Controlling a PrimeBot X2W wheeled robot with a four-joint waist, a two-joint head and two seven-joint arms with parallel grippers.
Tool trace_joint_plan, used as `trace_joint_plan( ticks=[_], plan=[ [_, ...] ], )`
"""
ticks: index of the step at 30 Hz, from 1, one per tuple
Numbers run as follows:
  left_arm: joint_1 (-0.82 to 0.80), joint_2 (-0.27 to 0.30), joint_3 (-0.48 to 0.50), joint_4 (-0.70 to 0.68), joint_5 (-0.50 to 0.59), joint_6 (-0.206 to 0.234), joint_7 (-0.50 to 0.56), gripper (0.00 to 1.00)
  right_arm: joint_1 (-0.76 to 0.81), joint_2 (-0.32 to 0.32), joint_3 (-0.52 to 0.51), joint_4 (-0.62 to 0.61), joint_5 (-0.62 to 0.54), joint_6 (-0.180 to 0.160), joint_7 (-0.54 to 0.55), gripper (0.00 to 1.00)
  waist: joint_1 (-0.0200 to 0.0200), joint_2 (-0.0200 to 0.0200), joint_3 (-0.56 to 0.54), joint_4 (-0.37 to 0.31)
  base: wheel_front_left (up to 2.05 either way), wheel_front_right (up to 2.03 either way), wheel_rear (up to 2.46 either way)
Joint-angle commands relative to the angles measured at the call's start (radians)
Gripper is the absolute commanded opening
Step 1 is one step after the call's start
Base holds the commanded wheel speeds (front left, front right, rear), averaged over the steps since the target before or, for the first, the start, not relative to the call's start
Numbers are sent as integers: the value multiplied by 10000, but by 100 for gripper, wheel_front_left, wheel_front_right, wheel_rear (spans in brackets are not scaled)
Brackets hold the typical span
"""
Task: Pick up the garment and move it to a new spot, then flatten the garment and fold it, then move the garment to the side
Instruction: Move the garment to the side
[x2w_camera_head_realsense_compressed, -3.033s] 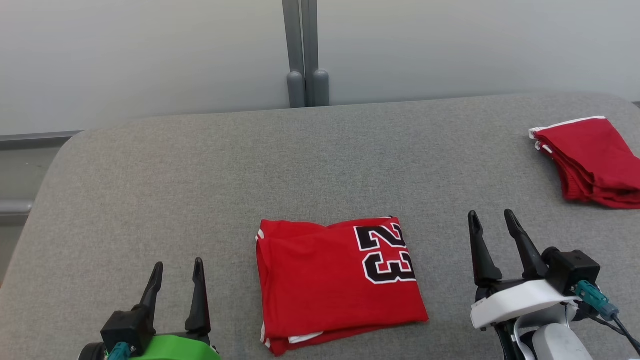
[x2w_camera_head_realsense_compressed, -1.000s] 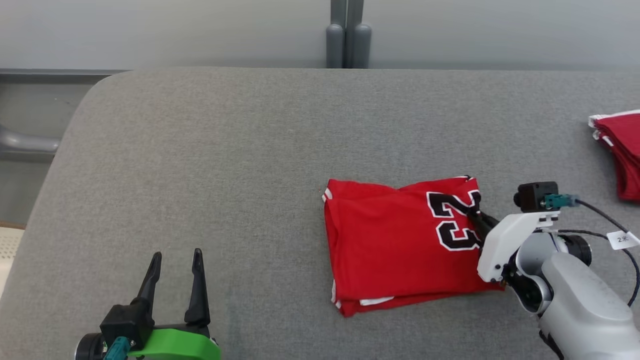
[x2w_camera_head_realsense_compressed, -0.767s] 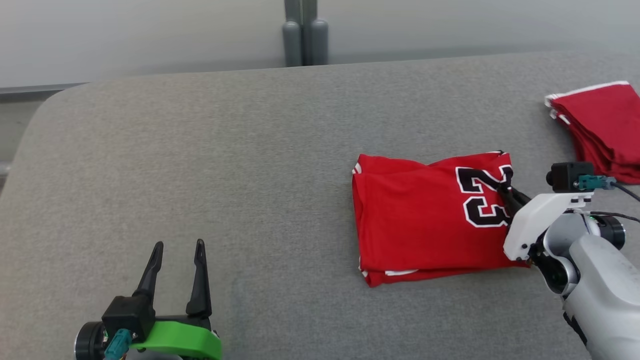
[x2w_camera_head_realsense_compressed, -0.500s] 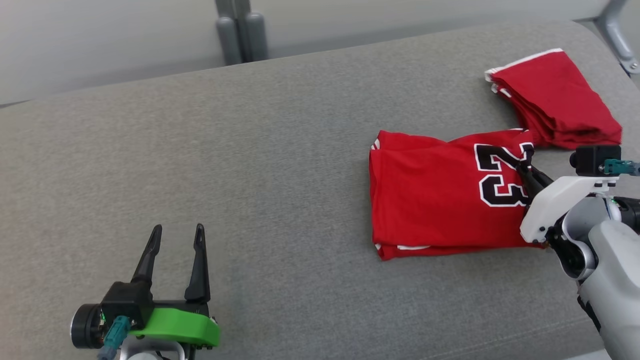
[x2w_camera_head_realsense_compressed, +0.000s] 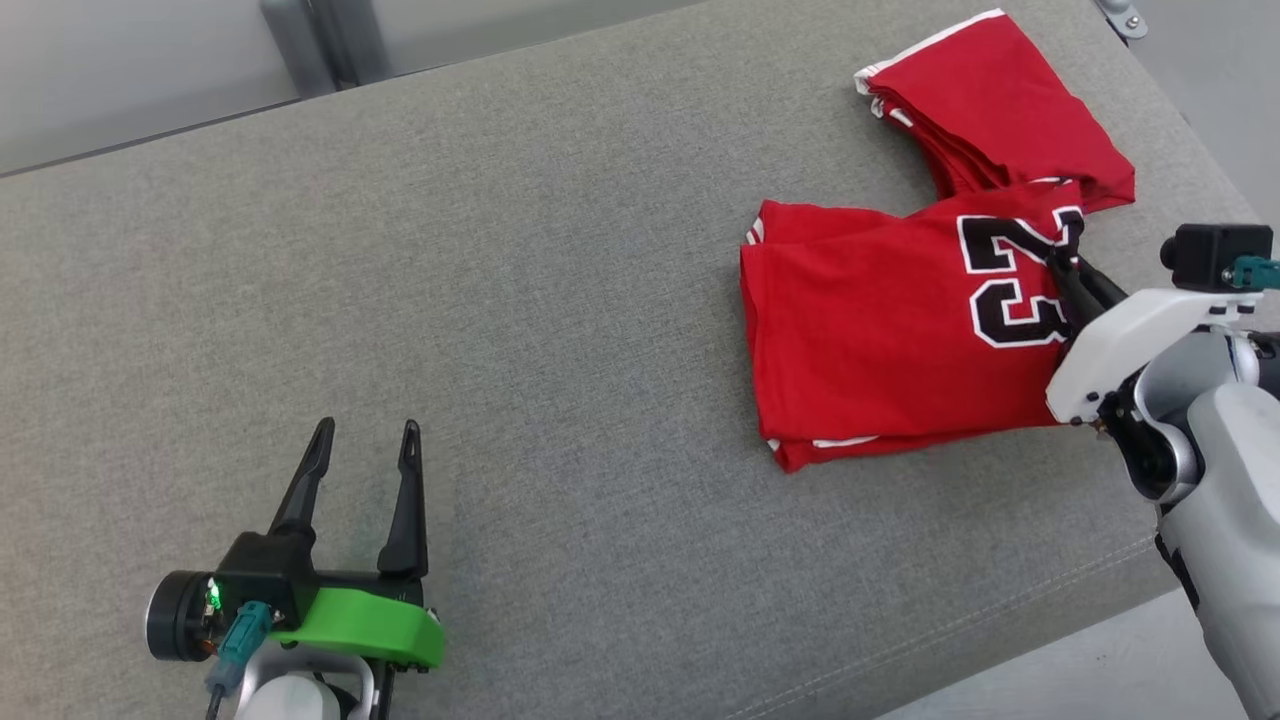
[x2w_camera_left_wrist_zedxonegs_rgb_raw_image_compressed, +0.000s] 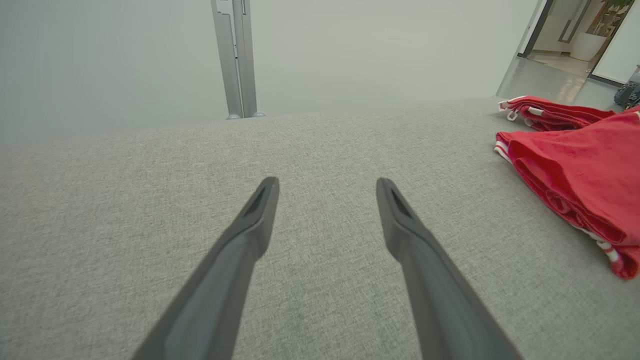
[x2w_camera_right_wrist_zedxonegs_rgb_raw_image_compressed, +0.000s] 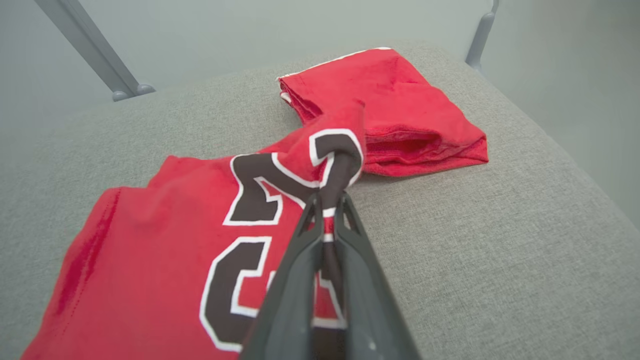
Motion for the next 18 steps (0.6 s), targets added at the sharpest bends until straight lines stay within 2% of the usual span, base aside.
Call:
trace_joint_plan(
  ticks=[1,8,18],
  plan=[
    [-139,35,33,13,-13,5,-29,100,-309,64,-36,-19,-131,-8,24,0,0,-1,4,172,0,0,0],
    [-220,-74,-8,38,-89,27,-27,100,-1554,20,-258,469,-604,-8,260,0,0,-1,-20,924,0,0,0],
    [-80,-196,-29,31,-86,-14,-27,100,-3084,-998,-449,1406,-1728,-8,669,0,0,-1,93,1907,0,0,0]
  ],
)
